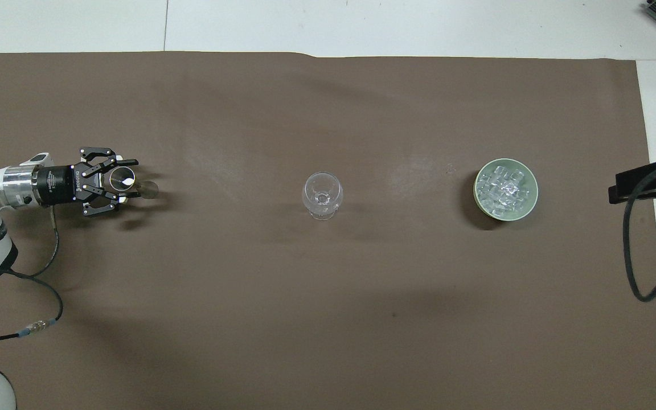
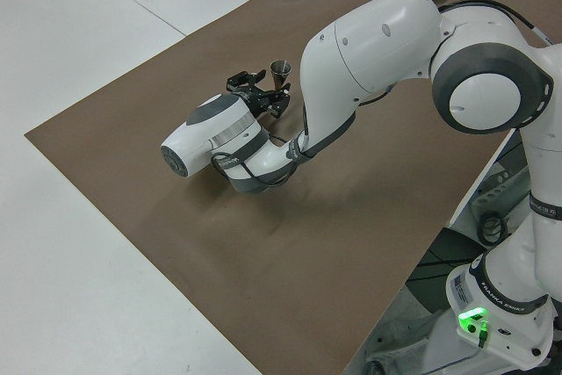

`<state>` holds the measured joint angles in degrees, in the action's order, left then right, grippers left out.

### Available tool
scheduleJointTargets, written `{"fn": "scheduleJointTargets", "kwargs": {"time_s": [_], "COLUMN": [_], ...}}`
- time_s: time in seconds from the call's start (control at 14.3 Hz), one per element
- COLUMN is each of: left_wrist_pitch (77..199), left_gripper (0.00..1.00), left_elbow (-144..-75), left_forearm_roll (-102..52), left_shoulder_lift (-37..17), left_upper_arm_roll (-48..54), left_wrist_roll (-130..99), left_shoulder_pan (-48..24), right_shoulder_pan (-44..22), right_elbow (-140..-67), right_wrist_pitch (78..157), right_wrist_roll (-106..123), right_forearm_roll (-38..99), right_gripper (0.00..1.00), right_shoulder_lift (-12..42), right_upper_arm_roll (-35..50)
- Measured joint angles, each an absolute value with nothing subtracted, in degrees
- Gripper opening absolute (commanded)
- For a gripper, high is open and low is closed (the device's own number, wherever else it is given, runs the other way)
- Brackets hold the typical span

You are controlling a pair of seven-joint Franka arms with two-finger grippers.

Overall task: Pour wine and add ice with both arms
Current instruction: 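Close the left gripper around the silver metal cup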

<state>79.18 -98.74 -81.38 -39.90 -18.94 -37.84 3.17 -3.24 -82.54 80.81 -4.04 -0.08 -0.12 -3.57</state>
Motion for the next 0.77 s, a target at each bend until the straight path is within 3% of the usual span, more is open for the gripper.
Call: {"fn": "scheduleJointTargets", "kwargs": {"time_s": [0.21,0.56,0.77], "left_wrist_pitch": [79.2,79.2,79.2], "left_gripper": [0.4,0.1,0.0], "left_elbow": [-98.7,-98.7,-98.7], "left_forearm_roll": [-81.4,-81.4,-81.4], "left_shoulder_lift": [-39.9,-39.9,-39.9], "left_upper_arm_roll": [-19.0,-19.0,-19.0], "left_wrist_roll": [-37.8,-37.8,-37.8], "left_shoulder_pan": [3.2,3.2,3.2], "right_shoulder_pan": [-3.2,-3.2,-3.2], "right_elbow": [-82.5,-82.5,-82.5], "right_wrist_pitch": [80.8,80.8,80.8], "right_wrist_roll": [-4.0,-4.0,-4.0], "right_forearm_roll": [-0.1,-0.1,-0.1], "right_gripper": [1.0,1.0,1.0], "right_shoulder_lift": [-0.1,-0.1,-0.1], "right_upper_arm_roll": [-3.6,-3.6,-3.6]}}
